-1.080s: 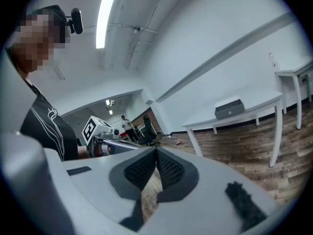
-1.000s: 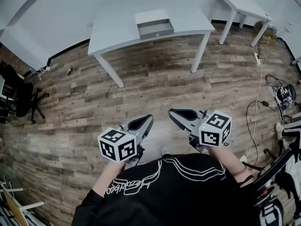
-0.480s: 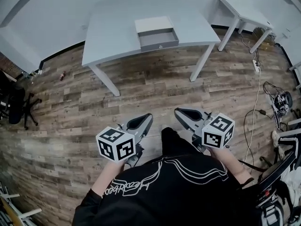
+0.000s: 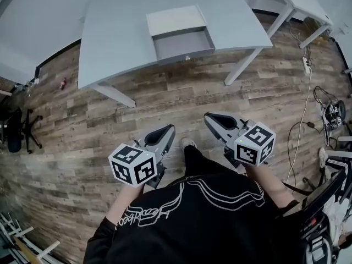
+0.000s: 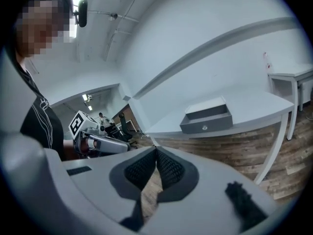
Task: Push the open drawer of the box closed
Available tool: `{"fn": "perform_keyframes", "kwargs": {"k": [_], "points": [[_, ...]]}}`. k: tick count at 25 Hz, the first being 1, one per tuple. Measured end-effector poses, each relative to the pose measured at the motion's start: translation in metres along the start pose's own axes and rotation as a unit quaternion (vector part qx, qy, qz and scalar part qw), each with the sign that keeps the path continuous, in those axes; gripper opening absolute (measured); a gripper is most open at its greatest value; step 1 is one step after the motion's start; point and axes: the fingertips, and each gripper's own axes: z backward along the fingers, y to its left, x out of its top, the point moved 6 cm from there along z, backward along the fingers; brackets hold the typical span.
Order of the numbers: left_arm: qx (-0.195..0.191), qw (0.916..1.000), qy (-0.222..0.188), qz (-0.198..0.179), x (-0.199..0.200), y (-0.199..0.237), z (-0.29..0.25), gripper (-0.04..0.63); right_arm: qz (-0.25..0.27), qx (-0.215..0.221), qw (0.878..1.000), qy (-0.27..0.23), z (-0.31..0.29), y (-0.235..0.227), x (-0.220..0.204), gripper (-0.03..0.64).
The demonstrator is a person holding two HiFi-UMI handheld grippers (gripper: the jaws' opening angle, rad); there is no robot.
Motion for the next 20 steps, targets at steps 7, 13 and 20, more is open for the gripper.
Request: {"fn": "perform_keyframes", "kwargs": {"k": [7,13,20], "points": [[-0.002,0.9999,0.010,0.011,0.058,0.047,-0.061,0.005,0.027,0.008,0.999,0.014,-0.050,-0.069,0.050,0.009],[0.007,0.9999,0.005,-0.010,0.087,0.063,-0.070,0.005,0.031,0.013,0.999,-0.005,-0.077,-0.092,0.065,0.009],[0.013,0.9999,0.002,-0.001,0.109,0.091,-0.054,0.005,0.040,-0.008,0.999,0.018,-0.102,-0.103,0.072,0.009]]}}
